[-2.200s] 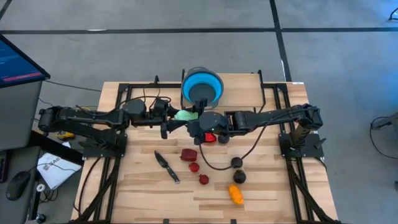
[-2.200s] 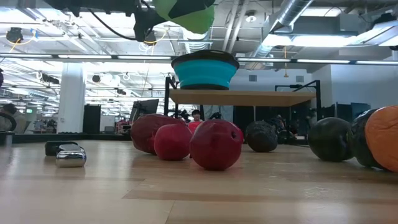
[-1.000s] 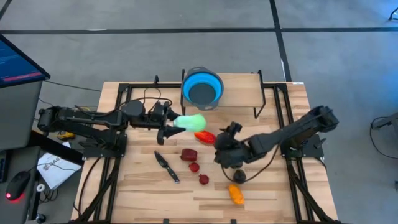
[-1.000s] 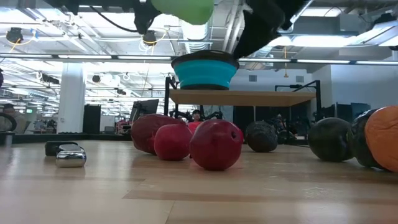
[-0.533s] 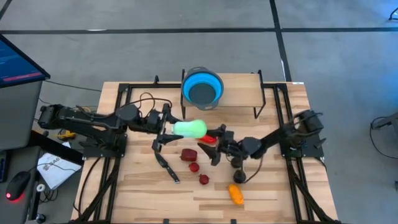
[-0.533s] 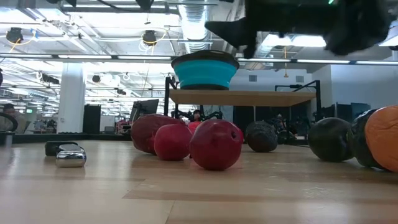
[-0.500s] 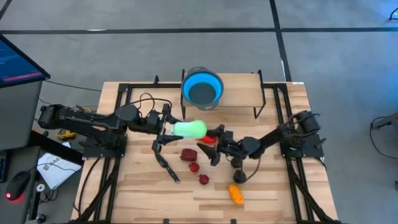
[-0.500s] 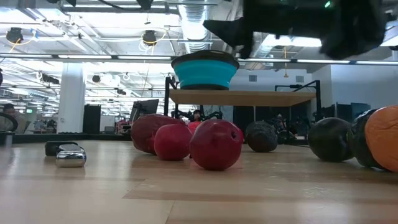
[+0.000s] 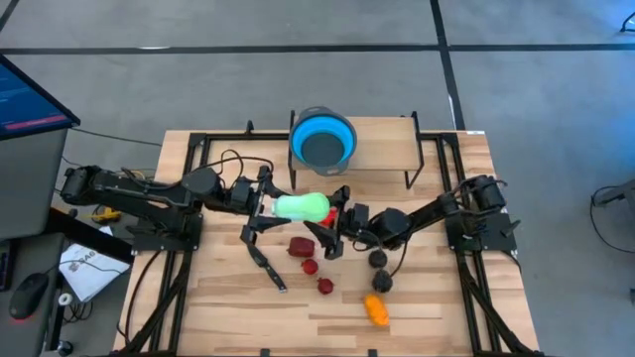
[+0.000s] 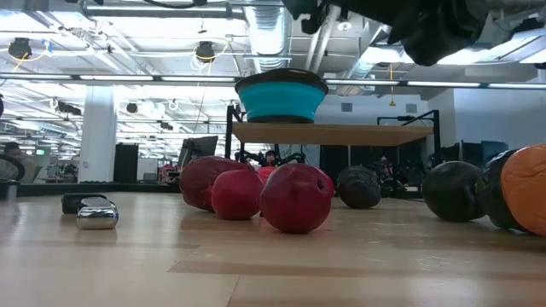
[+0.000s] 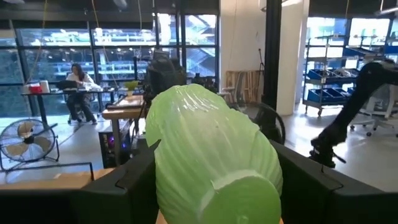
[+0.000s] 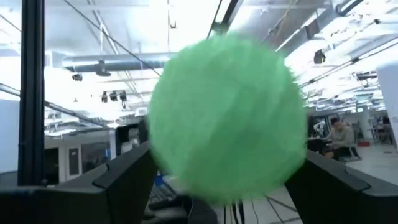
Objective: Pick & Place Fruit
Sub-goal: Put the green cabbage into the blue strainer bowl on the shelf
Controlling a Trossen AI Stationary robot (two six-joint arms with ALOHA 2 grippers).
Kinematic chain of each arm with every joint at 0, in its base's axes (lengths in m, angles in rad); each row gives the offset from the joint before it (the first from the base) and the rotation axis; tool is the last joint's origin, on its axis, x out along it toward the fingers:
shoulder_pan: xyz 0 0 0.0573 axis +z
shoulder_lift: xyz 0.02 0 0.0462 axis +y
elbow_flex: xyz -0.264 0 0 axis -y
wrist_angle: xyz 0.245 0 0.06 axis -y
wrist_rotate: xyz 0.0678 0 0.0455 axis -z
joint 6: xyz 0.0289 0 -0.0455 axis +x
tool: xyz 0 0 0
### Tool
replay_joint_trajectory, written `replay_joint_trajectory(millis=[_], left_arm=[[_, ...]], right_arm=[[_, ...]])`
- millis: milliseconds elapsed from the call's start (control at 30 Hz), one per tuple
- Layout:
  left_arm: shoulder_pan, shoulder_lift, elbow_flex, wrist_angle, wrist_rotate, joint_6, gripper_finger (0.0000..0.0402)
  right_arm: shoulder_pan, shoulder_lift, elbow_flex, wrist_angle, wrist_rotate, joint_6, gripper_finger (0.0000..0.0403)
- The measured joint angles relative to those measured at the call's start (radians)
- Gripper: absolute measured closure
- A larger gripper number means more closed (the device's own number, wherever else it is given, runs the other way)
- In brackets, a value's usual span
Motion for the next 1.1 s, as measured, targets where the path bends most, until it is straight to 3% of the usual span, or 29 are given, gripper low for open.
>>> replay_joint_trajectory(millis=[233, 433, 600, 867, 967, 1100], left_arm=[[0.000, 0.000, 0.000, 0.003, 0.000, -0.003, 0.0164], [0.000, 0.000, -0.001, -0.009, -0.003, -0.006, 0.0153], [0.001, 0.000, -0.001, -0.045, -0.008, -0.012, 0.0123], [0.026, 0.001, -0.005, -0.193, -0.002, -0.010, 0.0063], [0.052, 0.001, -0.005, -0.268, -0.010, -0.017, 0.0049], [0.067, 0.001, -0.005, -0.355, -0.068, -0.058, 0.0042]], right_arm=[[-0.016, -0.005, 0.005, 0.004, -0.073, 0.015, 0.0096], [-0.016, -0.005, 0.005, 0.007, -0.087, 0.032, 0.0148], [-0.015, -0.005, 0.005, 0.015, -0.096, 0.032, 0.0183], [-0.014, -0.022, 0.005, 0.012, -0.101, 0.039, 0.0187], [-0.014, -0.080, -0.008, -0.081, -0.050, 0.032, 0.0188], [-0.006, -0.219, -0.009, -0.367, 0.102, -0.016, 0.0188]])
